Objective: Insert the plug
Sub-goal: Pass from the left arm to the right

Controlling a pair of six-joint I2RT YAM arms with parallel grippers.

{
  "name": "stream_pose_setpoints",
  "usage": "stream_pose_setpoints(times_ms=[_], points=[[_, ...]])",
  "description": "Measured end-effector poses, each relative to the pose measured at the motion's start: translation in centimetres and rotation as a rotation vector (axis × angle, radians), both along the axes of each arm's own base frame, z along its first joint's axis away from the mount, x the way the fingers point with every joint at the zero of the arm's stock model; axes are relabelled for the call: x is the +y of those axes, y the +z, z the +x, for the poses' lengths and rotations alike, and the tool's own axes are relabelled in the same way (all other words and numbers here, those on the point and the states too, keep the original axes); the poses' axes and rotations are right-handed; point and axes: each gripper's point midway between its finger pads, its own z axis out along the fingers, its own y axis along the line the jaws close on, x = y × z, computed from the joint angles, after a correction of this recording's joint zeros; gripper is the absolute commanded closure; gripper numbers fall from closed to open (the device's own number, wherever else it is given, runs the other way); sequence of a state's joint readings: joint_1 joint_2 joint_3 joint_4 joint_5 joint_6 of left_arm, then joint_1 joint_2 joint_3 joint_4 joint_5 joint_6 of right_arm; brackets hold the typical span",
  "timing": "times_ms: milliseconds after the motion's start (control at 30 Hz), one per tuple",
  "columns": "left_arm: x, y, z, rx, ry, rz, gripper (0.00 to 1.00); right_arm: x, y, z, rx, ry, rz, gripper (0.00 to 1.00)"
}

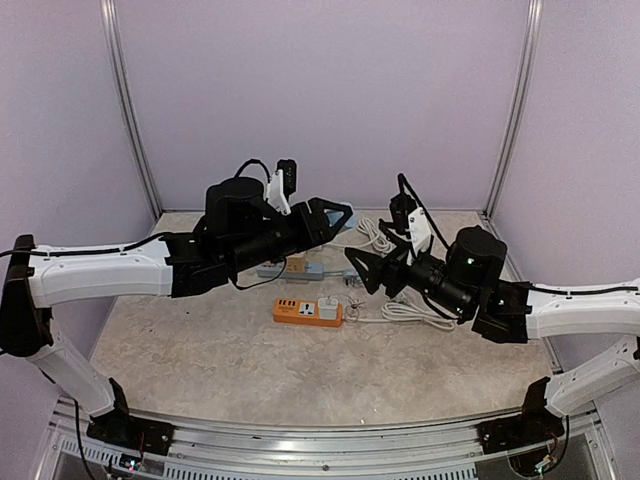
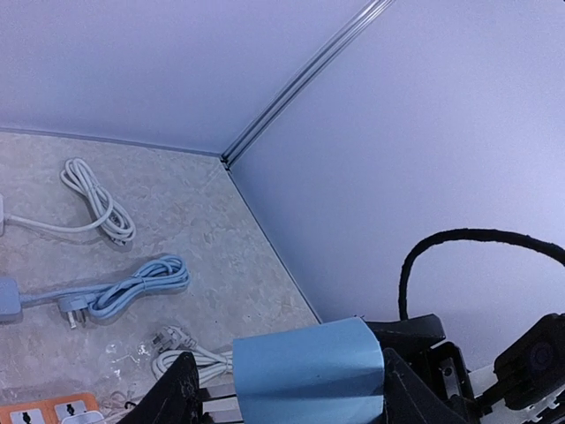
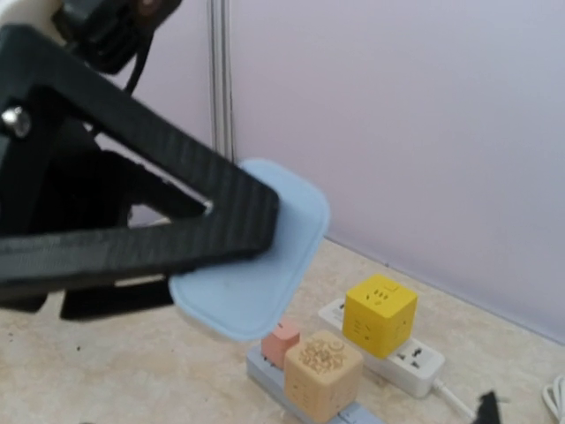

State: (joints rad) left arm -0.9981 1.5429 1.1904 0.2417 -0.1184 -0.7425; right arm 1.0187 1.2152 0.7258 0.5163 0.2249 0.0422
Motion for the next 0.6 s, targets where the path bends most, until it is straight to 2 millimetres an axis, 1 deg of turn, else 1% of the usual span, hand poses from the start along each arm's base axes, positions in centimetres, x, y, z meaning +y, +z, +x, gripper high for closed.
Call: stream_pose_setpoints(times_ms=[67,233,300,433,600], points=[[-0.1,0.3,-0.1,0.002,-0.006,-0.016,0.48,0.3,-0.1,0.2,-0.009,0.0,-0.001,0.13],[-0.4,1.0,-0.4,-0.006,-0.014,-0.052,0.48,1.0,-1.0,0.6,-0.01,-0.001,-0.023,0.14],[-0.5,1.2,-0.5,-0.007,-0.018,-0.064,0.47,1.1,-1.0,0.7,-0.016,-0.002,-0.018,0.14],[-0.8,1.4,-1.0,-0.007,-0.036,-0.09,0.47,1.2,-0.1,0.7,-0.038,0.0,0.018,0.16],[-1.0,1.0,-1.4,-0.003,-0.053,-0.105,0.47,1.4,1.2,0.7,-0.084,0.003,0.044,0.17]])
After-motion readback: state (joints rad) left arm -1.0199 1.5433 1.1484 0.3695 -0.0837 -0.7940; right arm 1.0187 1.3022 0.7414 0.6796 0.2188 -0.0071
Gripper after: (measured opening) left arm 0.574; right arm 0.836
